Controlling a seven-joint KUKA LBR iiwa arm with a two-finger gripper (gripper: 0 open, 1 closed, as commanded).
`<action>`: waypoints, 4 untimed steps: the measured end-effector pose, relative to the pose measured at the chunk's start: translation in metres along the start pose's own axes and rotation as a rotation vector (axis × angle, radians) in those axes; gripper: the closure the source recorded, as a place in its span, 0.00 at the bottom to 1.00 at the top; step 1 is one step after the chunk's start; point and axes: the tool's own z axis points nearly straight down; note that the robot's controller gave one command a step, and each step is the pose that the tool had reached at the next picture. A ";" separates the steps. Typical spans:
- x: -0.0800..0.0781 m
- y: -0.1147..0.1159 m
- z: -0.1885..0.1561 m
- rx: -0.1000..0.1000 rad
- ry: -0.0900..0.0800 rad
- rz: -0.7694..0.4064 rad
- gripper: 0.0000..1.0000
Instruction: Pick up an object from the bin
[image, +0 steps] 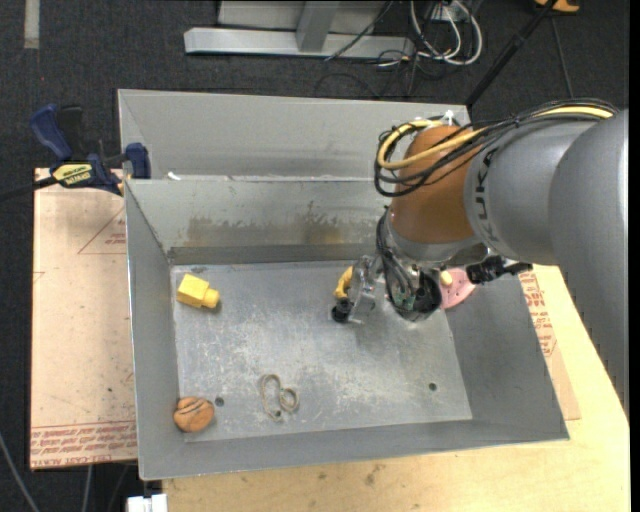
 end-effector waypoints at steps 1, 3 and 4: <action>0.034 -0.023 -0.050 0.005 0.018 -0.007 1.00; -0.007 0.023 -0.148 0.003 0.009 0.048 0.00; -0.009 -0.001 -0.094 0.001 0.002 -0.005 0.00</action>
Offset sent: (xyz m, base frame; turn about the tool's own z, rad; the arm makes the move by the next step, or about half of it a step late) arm 0.0113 0.0189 0.1476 0.0501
